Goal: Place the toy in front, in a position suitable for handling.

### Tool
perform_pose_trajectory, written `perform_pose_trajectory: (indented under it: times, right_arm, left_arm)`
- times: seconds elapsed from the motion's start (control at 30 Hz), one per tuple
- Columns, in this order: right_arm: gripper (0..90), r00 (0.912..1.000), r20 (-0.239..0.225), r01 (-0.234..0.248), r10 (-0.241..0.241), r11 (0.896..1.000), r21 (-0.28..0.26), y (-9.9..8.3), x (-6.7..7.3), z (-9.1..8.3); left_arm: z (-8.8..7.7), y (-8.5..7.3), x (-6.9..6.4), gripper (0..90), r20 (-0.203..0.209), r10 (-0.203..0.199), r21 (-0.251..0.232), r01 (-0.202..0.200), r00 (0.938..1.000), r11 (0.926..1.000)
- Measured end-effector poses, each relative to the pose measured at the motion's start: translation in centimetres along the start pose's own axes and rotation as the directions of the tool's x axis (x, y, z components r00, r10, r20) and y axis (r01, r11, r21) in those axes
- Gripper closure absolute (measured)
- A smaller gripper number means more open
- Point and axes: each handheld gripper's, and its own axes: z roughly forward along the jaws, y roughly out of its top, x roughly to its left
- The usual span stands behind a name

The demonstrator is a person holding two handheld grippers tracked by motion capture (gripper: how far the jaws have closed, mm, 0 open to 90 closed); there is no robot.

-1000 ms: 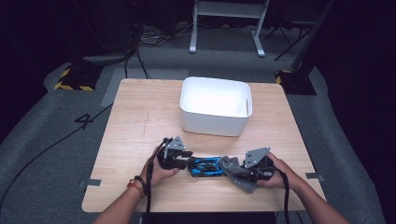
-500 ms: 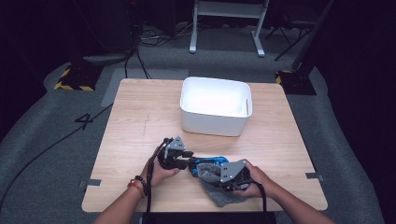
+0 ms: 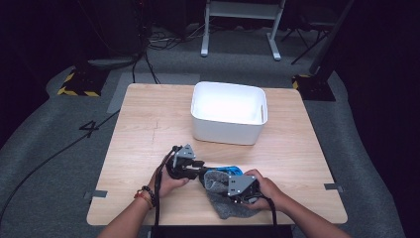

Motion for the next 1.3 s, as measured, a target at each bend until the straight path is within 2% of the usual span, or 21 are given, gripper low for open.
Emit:
perform_pose_trajectory:
  times: [0.17,0.27,0.33,0.47,0.5,0.6,0.63,0.67,0.7,0.77,0.87,0.93,0.97,1.0,1.07,1.1,1.2,1.3]
  right_arm:
    - [73.6,0.9974,0.01,-0.071,0.071,0.997,-0.001,-2.2,-1.0,-2.3]
    - [72.7,0.9912,0.051,-0.123,0.123,0.992,0.014,-3.7,-2.0,-3.6]
    - [72.8,0.9801,0.047,-0.192,0.193,0.981,-0.009,-5.0,-2.7,-4.1]
    - [73.2,0.9679,0.109,-0.232,0.227,0.972,0.039,-6.6,-3.5,-4.5]
    - [73.2,0.9614,0.12,-0.254,0.248,0.966,0.043,-7.1,-3.8,-4.5]
    - [73.0,0.9347,0.11,-0.342,0.338,0.94,0.019,-8.6,-4.9,-4.7]
    - [73.0,0.9278,0.124,-0.357,0.352,0.934,0.019,-8.9,-5.2,-4.8]
    - [73.0,0.9188,0.119,-0.38,0.377,0.925,0.011,-9.3,-5.6,-4.9]
    - [73.0,0.9188,0.119,-0.38,0.377,0.925,0.011,-9.3,-5.6,-4.9]
    - [73.1,0.9065,0.094,-0.412,0.412,0.911,-0.013,-9.7,-5.8,-4.7]
    - [73.2,0.9004,0.073,-0.428,0.429,0.903,-0.024,-9.9,-6.0,-4.5]
    - [73.4,0.8934,0.065,-0.443,0.445,0.896,-0.034,-10.0,-6.1,-4.4]
    - [73.5,0.8902,0.057,-0.45,0.452,0.892,-0.042,-10.1,-6.1,-4.3]
    - [73.6,0.8865,0.051,-0.458,0.46,0.888,-0.046,-10.1,-6.2,-4.3]
    - [73.6,0.8857,0.047,-0.46,0.462,0.887,-0.051,-10.2,-6.2,-4.3]
    - [73.6,0.8862,0.046,-0.459,0.461,0.887,-0.05,-10.2,-6.2,-4.3]
    - [73.6,0.887,0.049,-0.457,0.459,0.888,-0.051,-10.1,-6.2,-4.3]
    - [73.1,0.8905,0.056,-0.45,0.452,0.892,-0.046,-10.0,-6.2,-4.3]
  left_arm:
    - [0.0,0.0,-0.1,64.5,-0.004,0.004,0.001,-0.004,1.0,1.0]
    - [0.1,0.1,-0.2,64.6,-0.01,0.013,0.002,-0.013,0.9999,0.9999]
    - [0.0,0.2,-0.3,64.5,-0.013,0.022,0.006,-0.022,0.9997,0.9997]
    - [0.0,0.2,-0.3,64.1,-0.018,0.029,0.012,-0.029,0.9994,0.9995]
    - [-0.1,0.2,-0.3,63.9,-0.019,0.033,0.014,-0.033,0.9993,0.9994]
    - [-0.1,0.3,-0.3,61.2,-0.034,0.03,0.019,-0.029,0.999,0.9994]
    - [-0.1,0.3,-0.3,58.5,-0.045,0.028,0.022,-0.028,0.9986,0.9994]
    - [-0.1,0.4,-0.4,53.5,-0.051,0.03,0.03,-0.029,0.9982,0.9991]
    - [-0.2,0.5,-0.5,53.5,-0.048,0.031,0.033,-0.03,0.9984,0.999]
    - [-0.2,0.8,-0.8,51.3,-0.062,0.051,0.029,-0.049,0.9967,0.9983]
    - [-0.3,1.4,-1.1,43.2,-0.021,0.071,0.026,-0.07,0.9973,0.9972]
    - [0.0,1.8,-1.7,40.1,-0.02,0.109,0.051,-0.108,0.9938,0.9928]
    - [0.3,1.9,-2.0,38.9,-0.007,0.124,0.066,-0.124,0.9922,0.9901]
    - [0.6,2.0,-2.4,38.5,-0.006,0.144,0.088,-0.143,0.9895,0.9857]
    - [1.1,2.2,-3.0,34.0,-0.014,0.177,0.118,-0.174,0.9841,0.9776]
    - [1.1,2.3,-3.1,33.1,-0.015,0.174,0.111,-0.171,0.9846,0.9789]
    - [1.2,2.3,-3.2,29.6,0.015,0.158,0.101,-0.158,0.9874,0.9822]
    - [1.3,2.2,-3.2,23.7,0.016,0.151,0.111,-0.152,0.9884,0.9822]
